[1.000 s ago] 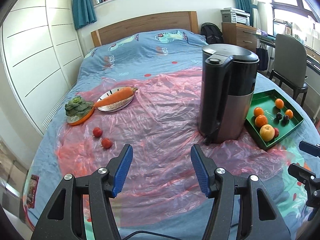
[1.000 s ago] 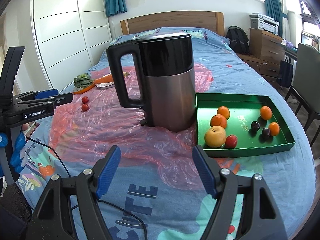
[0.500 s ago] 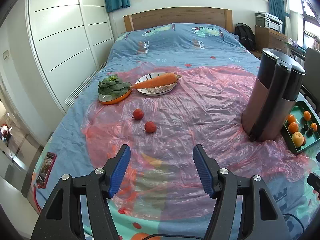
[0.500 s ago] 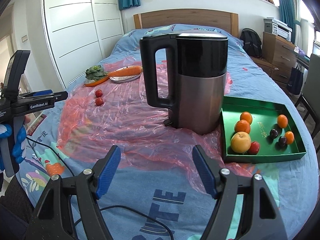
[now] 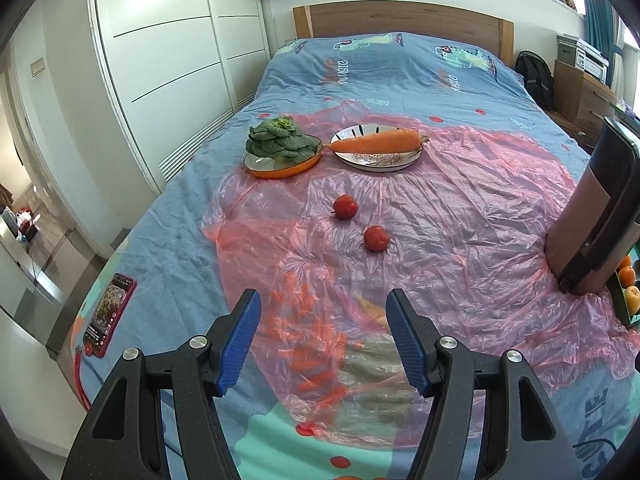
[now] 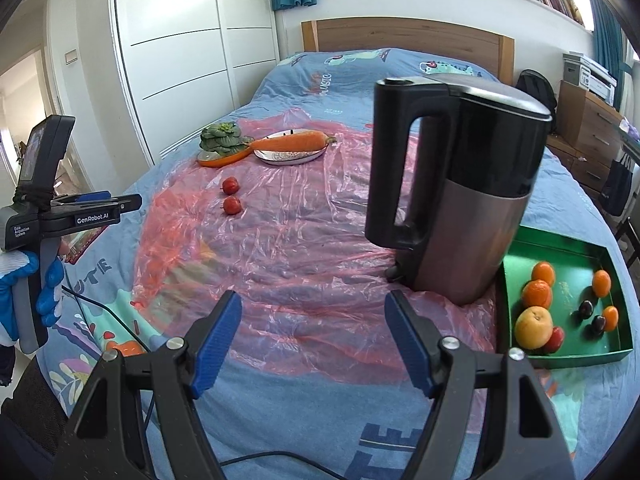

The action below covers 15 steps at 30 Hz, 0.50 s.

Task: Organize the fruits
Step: 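Lift both open tools away from the tray toward the two red apples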

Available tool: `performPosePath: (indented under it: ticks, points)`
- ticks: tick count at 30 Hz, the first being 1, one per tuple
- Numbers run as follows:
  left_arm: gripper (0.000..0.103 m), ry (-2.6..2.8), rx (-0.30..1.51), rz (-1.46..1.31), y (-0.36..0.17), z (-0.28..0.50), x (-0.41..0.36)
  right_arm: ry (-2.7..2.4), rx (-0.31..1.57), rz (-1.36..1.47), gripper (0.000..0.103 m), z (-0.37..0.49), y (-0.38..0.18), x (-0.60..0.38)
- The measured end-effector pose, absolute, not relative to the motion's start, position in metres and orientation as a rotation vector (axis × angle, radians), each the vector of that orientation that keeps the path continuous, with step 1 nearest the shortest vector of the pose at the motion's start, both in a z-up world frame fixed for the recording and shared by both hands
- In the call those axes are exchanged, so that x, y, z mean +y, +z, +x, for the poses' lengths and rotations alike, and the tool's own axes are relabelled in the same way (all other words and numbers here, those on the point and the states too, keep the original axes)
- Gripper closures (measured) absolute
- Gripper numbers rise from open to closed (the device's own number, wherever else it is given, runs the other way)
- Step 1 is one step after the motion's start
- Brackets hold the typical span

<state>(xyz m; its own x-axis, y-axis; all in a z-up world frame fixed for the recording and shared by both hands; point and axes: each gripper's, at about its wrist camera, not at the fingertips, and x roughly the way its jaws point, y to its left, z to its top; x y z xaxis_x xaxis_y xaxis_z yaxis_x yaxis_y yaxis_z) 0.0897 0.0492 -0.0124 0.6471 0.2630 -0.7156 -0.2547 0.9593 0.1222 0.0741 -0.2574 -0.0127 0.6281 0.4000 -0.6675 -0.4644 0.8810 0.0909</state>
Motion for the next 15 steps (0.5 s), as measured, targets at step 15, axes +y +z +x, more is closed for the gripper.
performPosePath:
  ticks: [15]
  points:
    - [0.044,0.338,0.86,-0.025,-0.045,0.116,0.1,0.613,0.763,-0.125,0.0,0.111,-0.033,-0.18]
